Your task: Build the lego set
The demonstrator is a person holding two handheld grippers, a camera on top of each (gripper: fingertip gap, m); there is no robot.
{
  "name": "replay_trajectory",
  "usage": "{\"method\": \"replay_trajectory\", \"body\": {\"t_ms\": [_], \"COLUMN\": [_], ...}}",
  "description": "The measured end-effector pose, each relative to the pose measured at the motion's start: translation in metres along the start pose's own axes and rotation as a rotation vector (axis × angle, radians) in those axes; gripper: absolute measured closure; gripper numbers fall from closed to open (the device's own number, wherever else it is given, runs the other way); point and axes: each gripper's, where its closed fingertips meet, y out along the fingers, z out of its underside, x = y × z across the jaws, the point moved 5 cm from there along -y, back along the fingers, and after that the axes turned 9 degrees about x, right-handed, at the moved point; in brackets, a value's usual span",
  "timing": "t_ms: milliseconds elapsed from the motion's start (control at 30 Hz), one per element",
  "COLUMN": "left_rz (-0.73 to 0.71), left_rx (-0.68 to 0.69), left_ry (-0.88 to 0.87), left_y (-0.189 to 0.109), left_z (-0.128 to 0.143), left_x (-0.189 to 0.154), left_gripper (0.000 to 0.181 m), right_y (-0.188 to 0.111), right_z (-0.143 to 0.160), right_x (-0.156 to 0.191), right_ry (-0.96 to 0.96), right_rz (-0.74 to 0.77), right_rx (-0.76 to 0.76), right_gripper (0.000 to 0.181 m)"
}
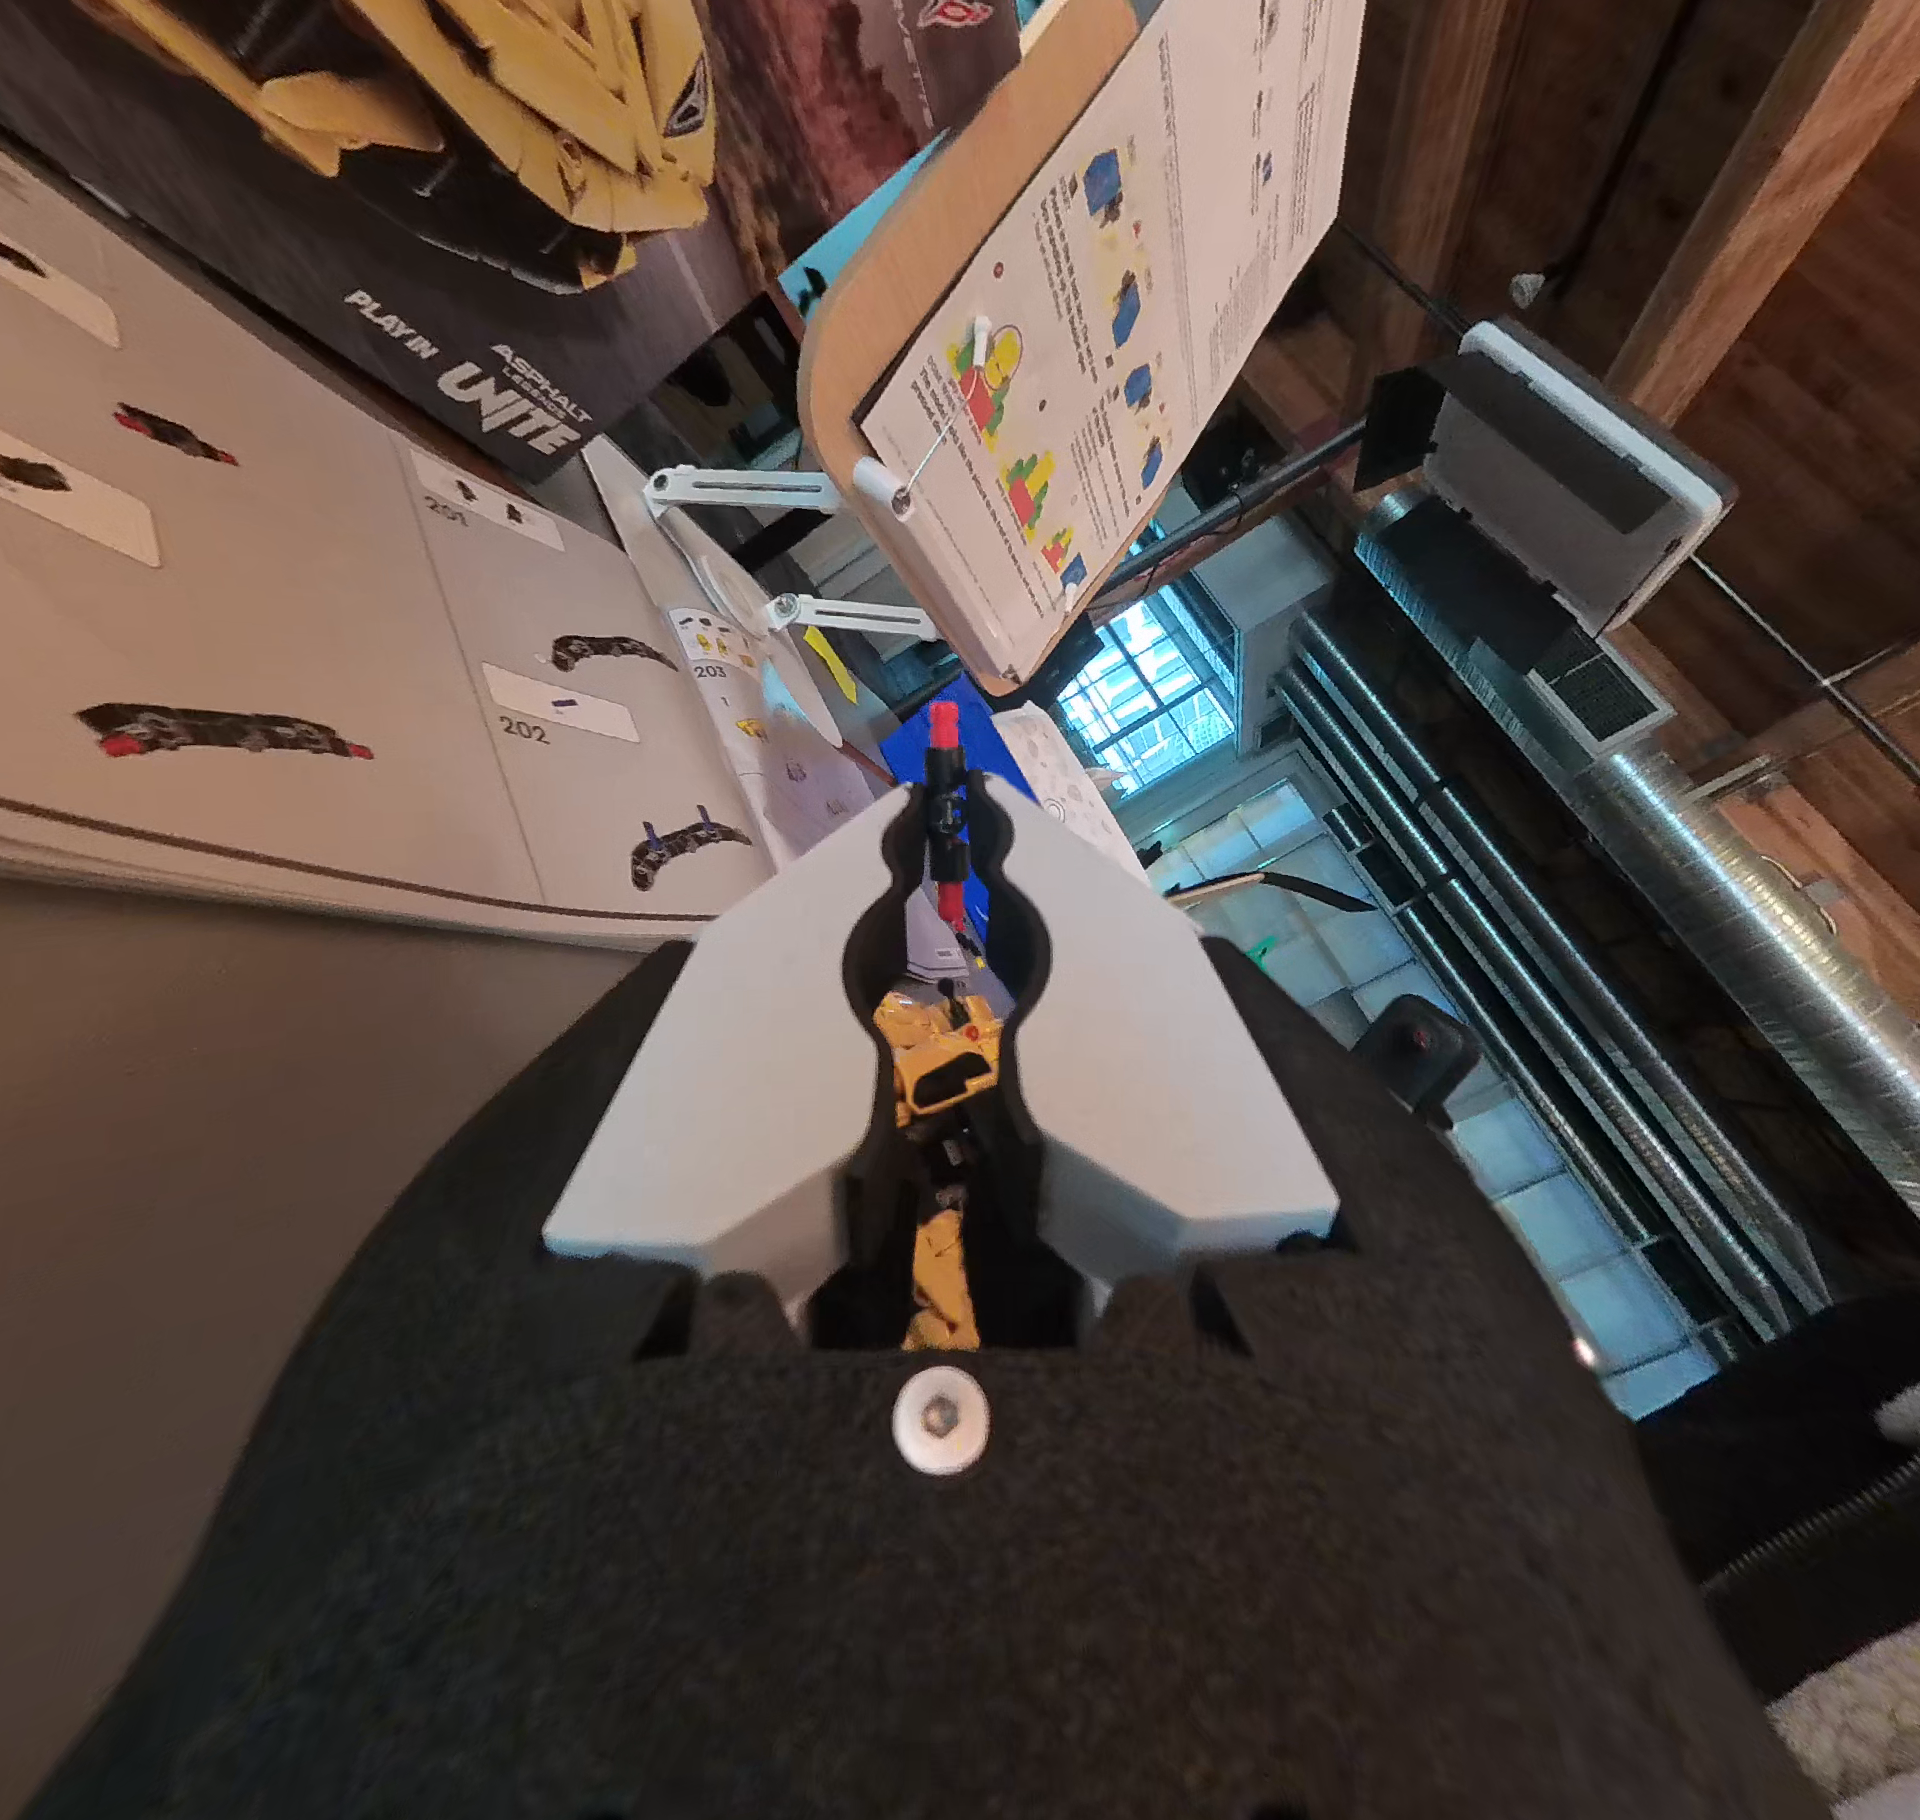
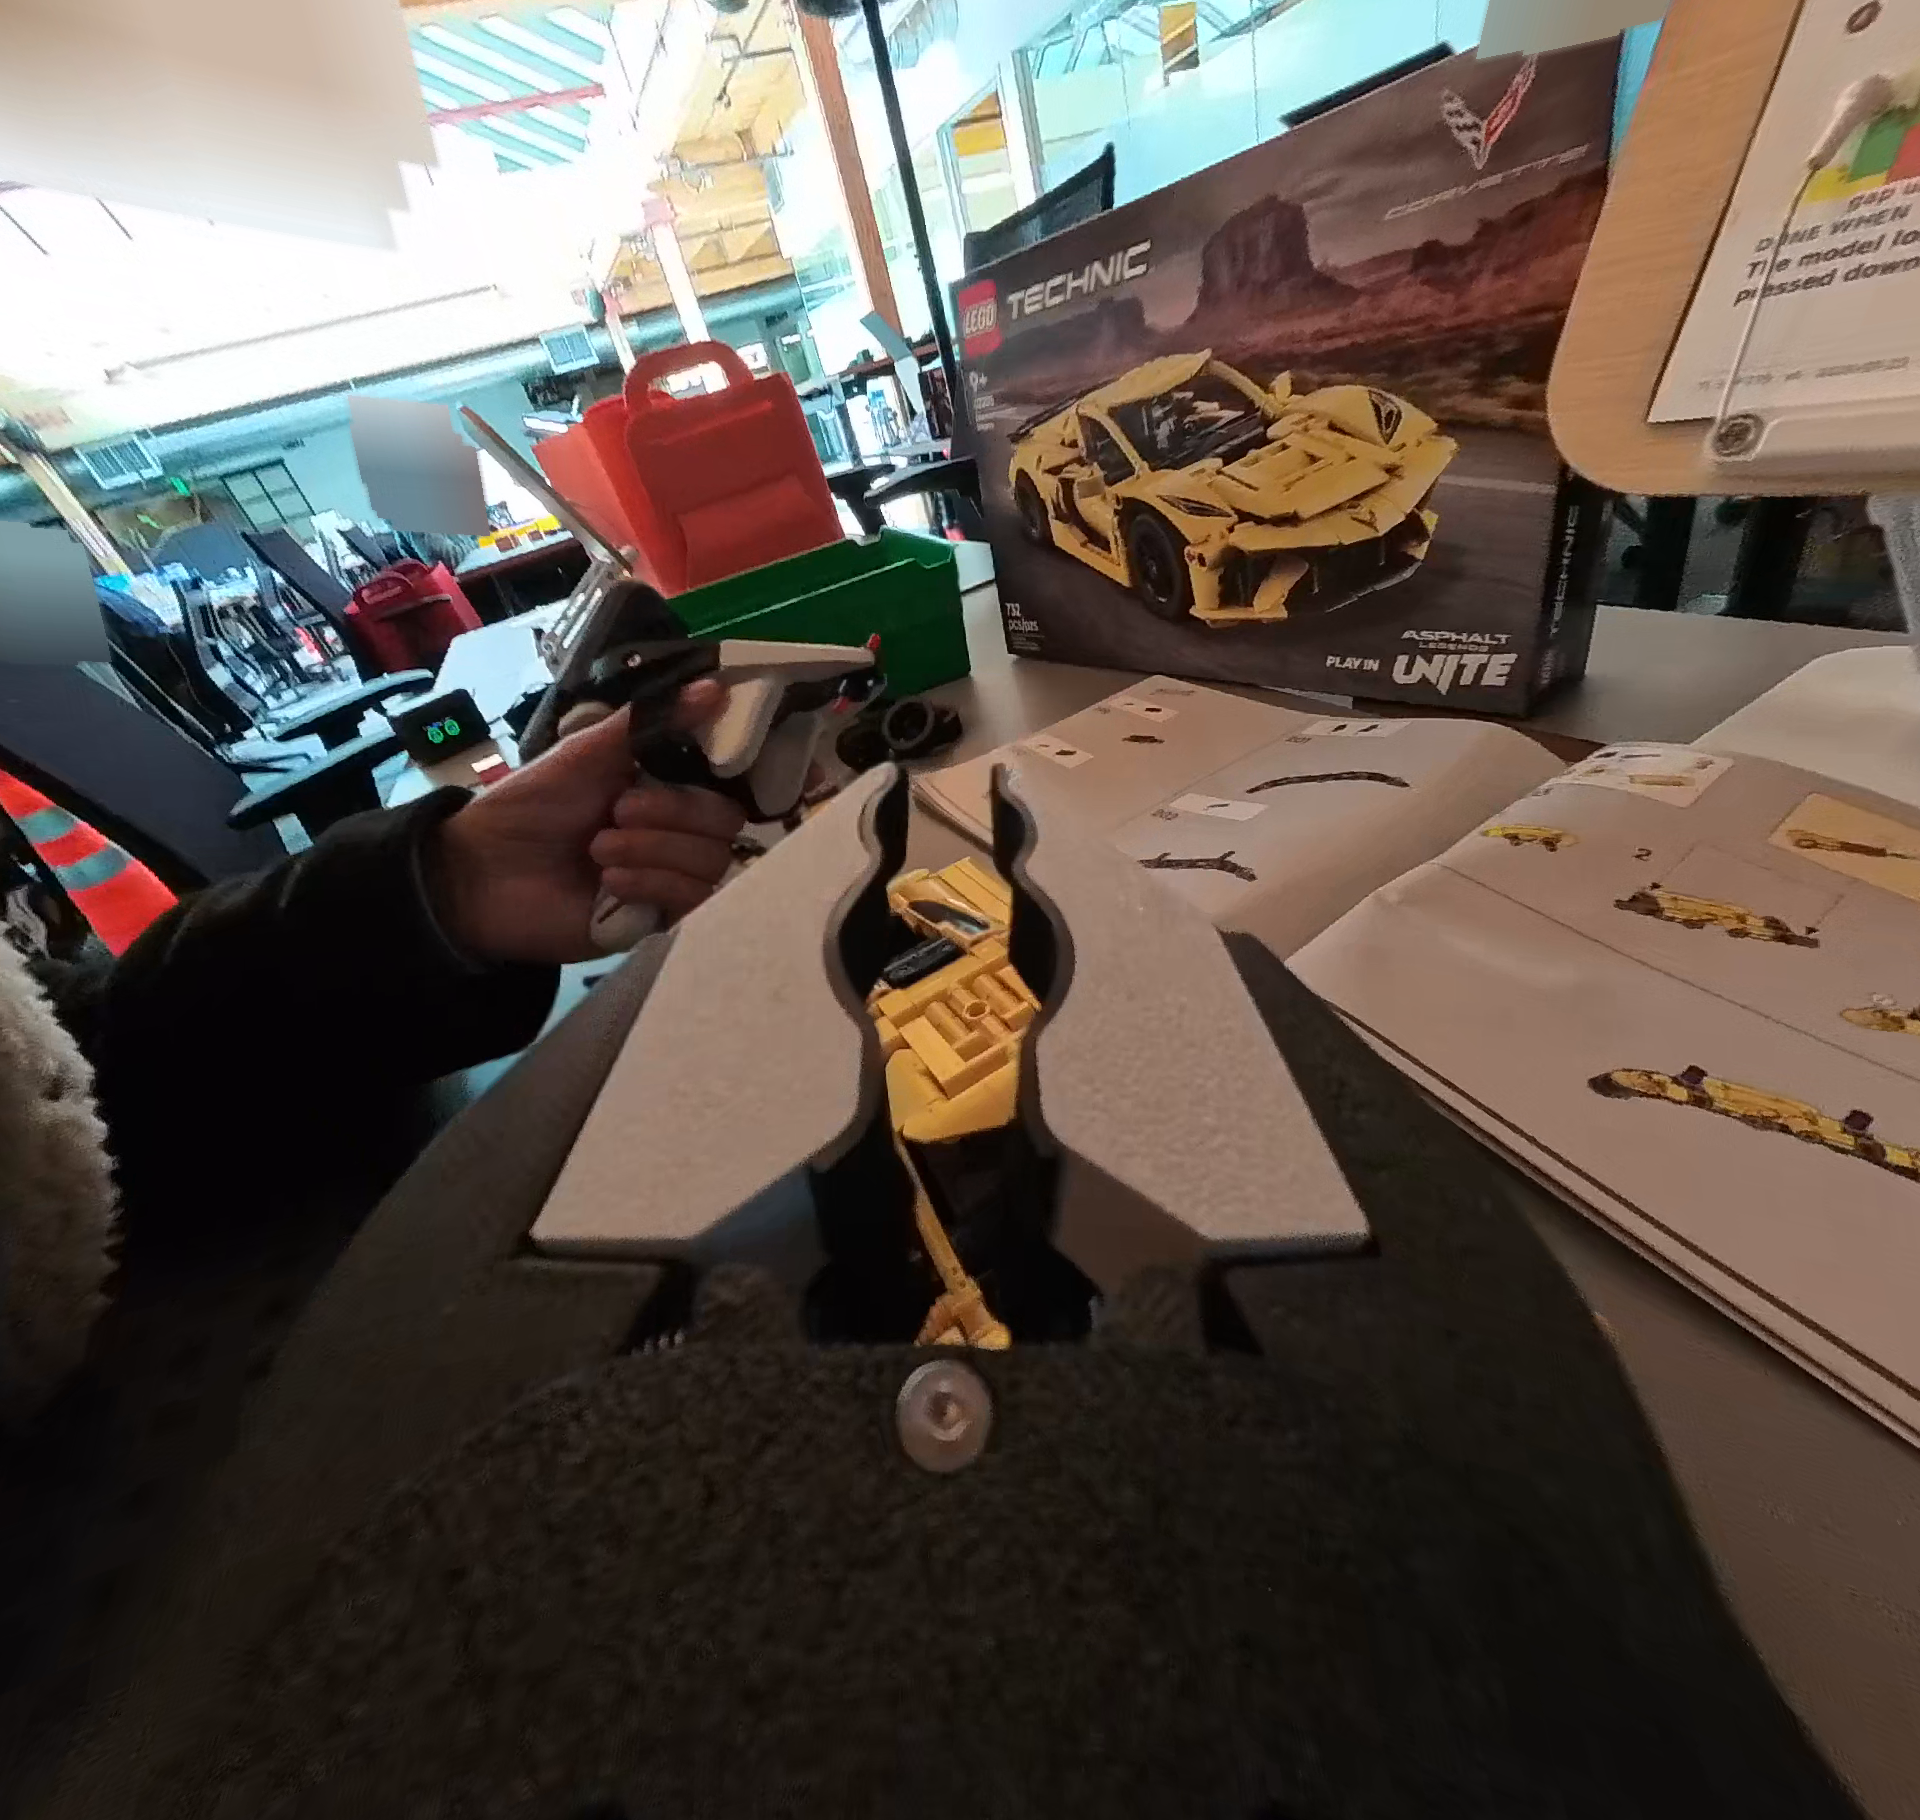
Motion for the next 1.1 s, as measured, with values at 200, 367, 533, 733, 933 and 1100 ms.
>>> {"method": "replay_trajectory", "body": {"t_ms": [200,367,533,733,933,1100], "left_rz": [0.117,0.314,0.431,0.437,0.473,0.486], "left_rx": [0.088,0.156,0.169,0.184,0.191,0.247], "left_ry": [0.071,0.040,-0.055,-0.142,-0.191,-0.153], "left_y": [0.014,0.028,0.030,0.031,0.031,0.032], "left_z": [0.015,0.035,0.043,0.048,0.050,0.055], "left_x": [-0.025,-0.054,-0.067,-0.062,-0.064,-0.068], "left_gripper": [0.174,0.175,0.175,0.175,0.174,0.175], "right_y": [0.007,0.050,0.093,0.109,0.102,0.088], "right_z": [-0.004,-0.005,-0.002,0.007,0.005,-0.001], "right_x": [0.014,0.054,0.071,0.065,0.061,0.064], "right_ry": [-0.157,-0.303,-0.480,-0.562,-0.602,-0.595], "right_rz": [0.101,0.135,0.227,0.384,0.400,0.296], "right_rx": [0.037,0.191,0.331,0.287,0.291,0.266], "right_gripper": [0.158,0.137,0.137,0.146,0.171,0.177]}}
